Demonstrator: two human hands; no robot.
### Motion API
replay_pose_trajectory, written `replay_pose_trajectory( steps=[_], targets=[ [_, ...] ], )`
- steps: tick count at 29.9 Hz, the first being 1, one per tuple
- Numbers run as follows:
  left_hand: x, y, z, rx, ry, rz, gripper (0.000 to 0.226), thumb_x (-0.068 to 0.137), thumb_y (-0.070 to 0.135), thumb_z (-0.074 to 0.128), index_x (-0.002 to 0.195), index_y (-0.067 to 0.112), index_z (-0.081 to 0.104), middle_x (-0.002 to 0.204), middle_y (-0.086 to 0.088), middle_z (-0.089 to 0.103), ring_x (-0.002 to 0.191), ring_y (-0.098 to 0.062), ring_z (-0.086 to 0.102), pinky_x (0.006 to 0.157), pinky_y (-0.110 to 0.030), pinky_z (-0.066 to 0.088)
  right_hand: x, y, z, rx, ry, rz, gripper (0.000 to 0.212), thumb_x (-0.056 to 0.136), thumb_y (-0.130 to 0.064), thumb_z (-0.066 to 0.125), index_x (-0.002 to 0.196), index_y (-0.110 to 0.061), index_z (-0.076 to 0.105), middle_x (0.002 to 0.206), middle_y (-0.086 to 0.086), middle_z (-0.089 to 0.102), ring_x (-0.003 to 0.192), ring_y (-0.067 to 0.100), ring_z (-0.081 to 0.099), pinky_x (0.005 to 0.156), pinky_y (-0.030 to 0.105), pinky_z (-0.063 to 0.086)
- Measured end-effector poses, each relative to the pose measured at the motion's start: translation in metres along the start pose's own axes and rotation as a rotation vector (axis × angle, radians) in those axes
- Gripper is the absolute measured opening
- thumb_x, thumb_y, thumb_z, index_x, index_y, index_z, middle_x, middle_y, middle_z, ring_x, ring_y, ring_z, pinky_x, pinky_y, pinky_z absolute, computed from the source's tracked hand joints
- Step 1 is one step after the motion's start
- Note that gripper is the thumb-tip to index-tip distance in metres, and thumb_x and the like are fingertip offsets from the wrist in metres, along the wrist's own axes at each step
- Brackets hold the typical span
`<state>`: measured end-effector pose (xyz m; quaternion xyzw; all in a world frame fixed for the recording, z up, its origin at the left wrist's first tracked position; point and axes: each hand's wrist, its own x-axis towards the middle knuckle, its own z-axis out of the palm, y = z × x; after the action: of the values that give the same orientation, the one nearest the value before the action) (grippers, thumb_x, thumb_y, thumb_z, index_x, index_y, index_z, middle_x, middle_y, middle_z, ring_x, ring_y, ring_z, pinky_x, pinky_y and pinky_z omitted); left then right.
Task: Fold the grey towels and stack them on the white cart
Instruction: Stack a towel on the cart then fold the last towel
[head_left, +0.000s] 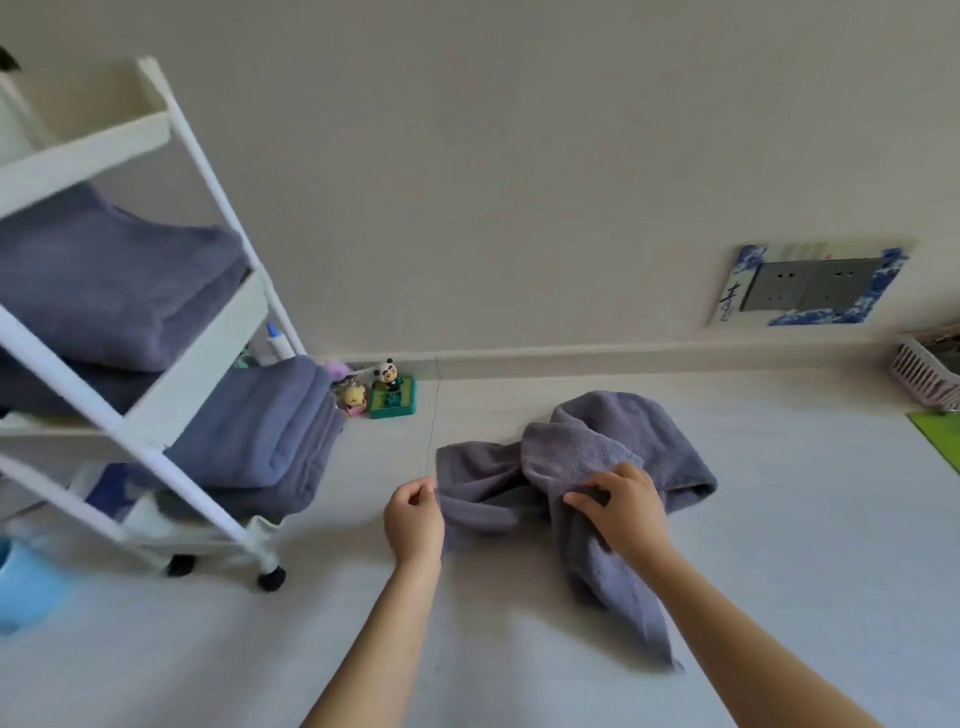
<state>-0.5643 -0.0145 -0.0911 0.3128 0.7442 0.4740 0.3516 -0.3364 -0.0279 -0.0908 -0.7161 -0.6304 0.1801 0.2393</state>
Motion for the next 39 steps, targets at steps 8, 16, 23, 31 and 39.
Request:
replay_pose_trajectory(
  steps=[8,16,23,31,39],
  targets=[
    [0.001,-0.007,-0.01,0.322,-0.02,0.006,0.024,0.092,0.023,0.047,0.098,0.025,0.07,0.112,-0.003,0.065,0.103,-0.029,0.057,0.088,-0.038,0.043,0.002,-0.029,0.001,0.202,0.115,-0.027,0.014,0.085,-0.033,0.066,0.082,-0.019,0.066,0.091,-0.008,0.062,0.099,0.019,0.045,0.085,0.034,0.038],
    [-0.032,0.025,0.041,0.003,-0.548,0.113,0.036,0.099,0.032,0.036,0.126,0.022,0.059,0.129,0.004,0.056,0.122,-0.016,0.049,0.106,-0.033,0.037,-0.004,-0.02,-0.048,0.413,0.164,0.041,0.008,0.09,-0.026,0.061,0.085,-0.019,0.06,0.075,-0.008,0.061,0.074,-0.002,0.055,0.061,0.004,0.037],
    [-0.061,0.071,0.107,0.057,-0.8,0.375,0.042,0.102,0.036,0.031,0.143,0.032,0.036,0.155,0.005,0.023,0.142,-0.009,0.019,0.118,-0.033,0.015,-0.002,0.01,-0.123,0.45,0.35,0.062,0.004,0.09,-0.019,0.06,0.086,-0.017,0.061,0.075,-0.01,0.061,0.073,-0.001,0.054,0.058,0.004,0.036],
    [-0.138,0.128,0.22,0.091,-1.071,0.501,0.048,0.101,0.046,0.02,0.145,0.031,0.032,0.156,0.005,0.016,0.142,-0.017,0.022,0.118,-0.04,0.018,-0.005,0.089,-0.211,0.386,0.53,0.123,0.005,0.089,-0.019,0.062,0.086,-0.016,0.062,0.074,-0.012,0.059,0.072,-0.003,0.053,0.062,0.006,0.036],
    [-0.24,0.146,0.336,0.069,-1.257,0.431,0.05,0.101,0.044,0.019,0.143,0.024,0.037,0.146,0.002,0.034,0.121,-0.013,0.047,0.106,-0.034,0.039,-0.011,0.212,-0.317,0.256,0.741,0.254,0.003,0.087,-0.02,0.065,0.086,-0.018,0.063,0.078,-0.008,0.06,0.077,0.011,0.052,0.069,0.017,0.032]
  ],
)
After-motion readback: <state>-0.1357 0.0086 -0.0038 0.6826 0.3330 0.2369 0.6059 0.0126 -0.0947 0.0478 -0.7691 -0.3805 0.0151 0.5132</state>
